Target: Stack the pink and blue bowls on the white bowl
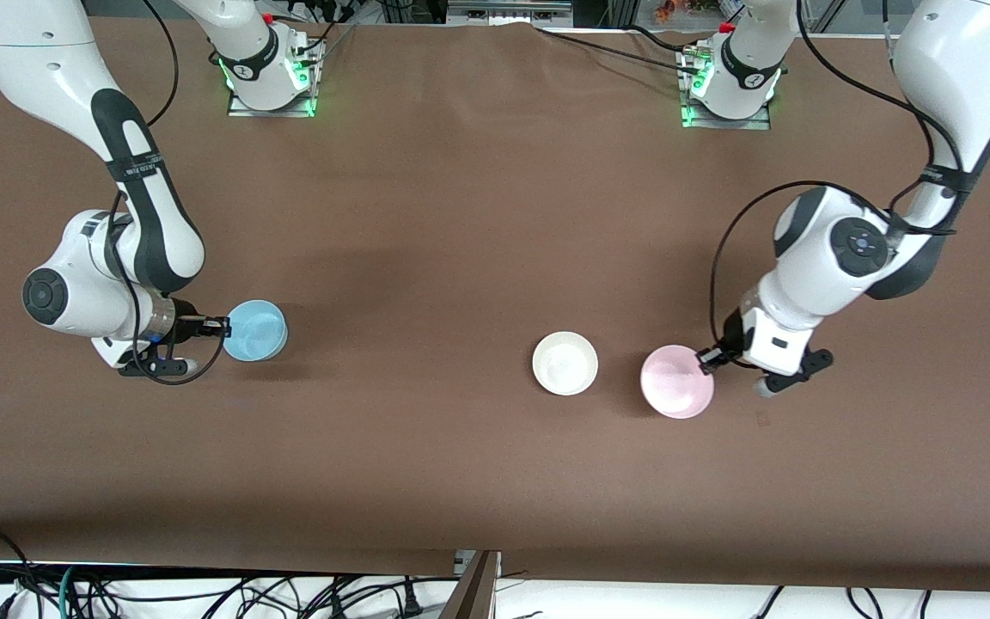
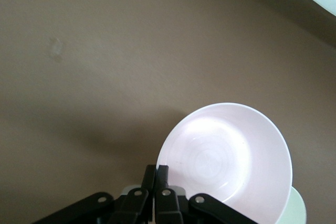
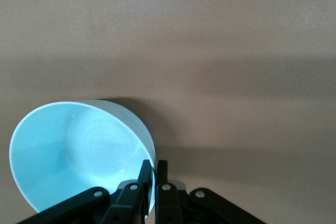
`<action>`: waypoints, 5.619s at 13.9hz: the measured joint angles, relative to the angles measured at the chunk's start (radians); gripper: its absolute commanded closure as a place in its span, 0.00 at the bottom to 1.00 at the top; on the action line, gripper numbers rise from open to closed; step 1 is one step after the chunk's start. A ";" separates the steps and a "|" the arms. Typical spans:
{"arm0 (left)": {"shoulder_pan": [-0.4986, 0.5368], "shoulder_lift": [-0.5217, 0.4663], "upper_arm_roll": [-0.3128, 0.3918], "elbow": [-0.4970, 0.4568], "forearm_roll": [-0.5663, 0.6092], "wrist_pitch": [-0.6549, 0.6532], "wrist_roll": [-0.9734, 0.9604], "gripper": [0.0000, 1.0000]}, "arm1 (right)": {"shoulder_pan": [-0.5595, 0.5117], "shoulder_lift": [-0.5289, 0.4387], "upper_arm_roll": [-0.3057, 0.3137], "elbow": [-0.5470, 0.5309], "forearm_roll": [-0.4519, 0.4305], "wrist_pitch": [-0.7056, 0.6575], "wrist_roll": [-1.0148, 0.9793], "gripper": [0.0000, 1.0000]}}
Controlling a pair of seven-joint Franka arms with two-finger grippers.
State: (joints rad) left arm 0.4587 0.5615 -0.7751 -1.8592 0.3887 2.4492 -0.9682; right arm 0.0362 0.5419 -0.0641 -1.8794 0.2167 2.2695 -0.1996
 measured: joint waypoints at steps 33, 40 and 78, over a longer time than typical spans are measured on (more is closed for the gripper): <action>-0.269 0.095 0.010 -0.033 0.392 0.066 -0.756 1.00 | 0.167 -0.022 0.115 0.232 0.035 -0.221 0.297 1.00; -0.269 0.127 0.013 -0.030 0.492 0.072 -0.836 1.00 | 0.238 0.006 0.116 0.290 0.076 -0.220 0.446 1.00; 0.304 -0.035 -0.043 0.603 -0.156 -0.777 0.577 0.53 | 0.649 0.412 0.117 0.745 0.090 0.184 1.105 1.00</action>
State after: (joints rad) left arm 0.7631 0.5265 -0.8181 -1.2558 0.2323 1.6719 -0.3917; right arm 0.6855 0.9541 0.0527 -1.1342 0.3072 2.4535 0.9051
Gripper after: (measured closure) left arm 0.533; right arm 0.982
